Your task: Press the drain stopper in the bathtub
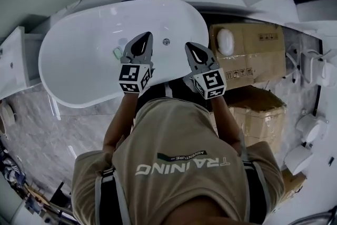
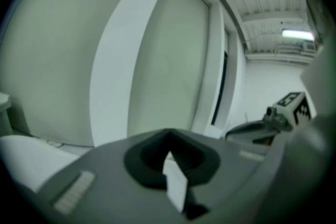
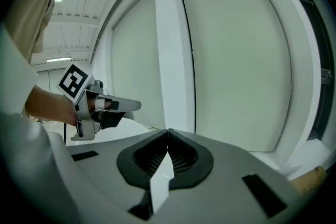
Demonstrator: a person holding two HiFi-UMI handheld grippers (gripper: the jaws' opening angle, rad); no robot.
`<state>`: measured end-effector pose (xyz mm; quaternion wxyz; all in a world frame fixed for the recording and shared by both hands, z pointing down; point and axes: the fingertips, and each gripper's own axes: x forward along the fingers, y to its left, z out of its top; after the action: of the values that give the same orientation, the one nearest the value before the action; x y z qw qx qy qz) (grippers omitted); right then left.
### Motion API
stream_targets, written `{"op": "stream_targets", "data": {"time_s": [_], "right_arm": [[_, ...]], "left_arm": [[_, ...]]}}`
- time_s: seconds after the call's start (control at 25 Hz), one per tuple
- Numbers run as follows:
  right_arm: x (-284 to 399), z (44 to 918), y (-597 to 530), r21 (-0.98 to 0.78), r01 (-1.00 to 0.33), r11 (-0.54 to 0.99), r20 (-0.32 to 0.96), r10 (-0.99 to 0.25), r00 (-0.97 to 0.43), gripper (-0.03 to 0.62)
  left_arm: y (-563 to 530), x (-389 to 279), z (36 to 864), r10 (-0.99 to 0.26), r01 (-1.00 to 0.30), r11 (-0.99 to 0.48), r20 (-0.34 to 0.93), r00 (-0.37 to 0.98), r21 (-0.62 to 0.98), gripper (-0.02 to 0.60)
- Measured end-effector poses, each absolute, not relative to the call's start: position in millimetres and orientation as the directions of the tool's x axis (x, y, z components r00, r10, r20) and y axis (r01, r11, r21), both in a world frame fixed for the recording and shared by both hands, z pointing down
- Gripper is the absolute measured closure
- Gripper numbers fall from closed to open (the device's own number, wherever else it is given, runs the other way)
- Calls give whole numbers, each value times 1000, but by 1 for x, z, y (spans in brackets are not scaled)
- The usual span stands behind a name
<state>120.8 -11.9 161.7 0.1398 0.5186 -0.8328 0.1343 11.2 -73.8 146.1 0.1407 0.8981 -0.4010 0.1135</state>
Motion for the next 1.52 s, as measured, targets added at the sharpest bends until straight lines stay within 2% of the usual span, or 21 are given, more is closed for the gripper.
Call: {"op": "stream_targets", "data": {"time_s": [0.32, 0.72, 1.0, 1.24, 1.52], "right_arm": [[164, 187, -49, -114, -857, 502, 382, -774, -504, 580], [143, 226, -44, -137, -808, 573, 472, -679, -562, 580], [123, 270, -43, -218, -813, 540, 538, -628, -562, 580], [114, 333, -66, -154, -849, 506, 622, -618, -481, 580], [98, 420, -69, -112, -836, 538, 707, -548, -447, 580]], "left_arm": [[-77, 41, 160, -724, -803, -589, 380, 576, 95, 580], [-73, 19, 186, -728, -839, -532, 442, 524, 117, 580], [-75, 0, 239, -714, -839, -527, 467, 522, 132, 580], [-88, -28, 296, -707, -862, -483, 514, 486, 151, 580], [-89, -58, 379, -675, -891, -422, 598, 433, 168, 580]]}}
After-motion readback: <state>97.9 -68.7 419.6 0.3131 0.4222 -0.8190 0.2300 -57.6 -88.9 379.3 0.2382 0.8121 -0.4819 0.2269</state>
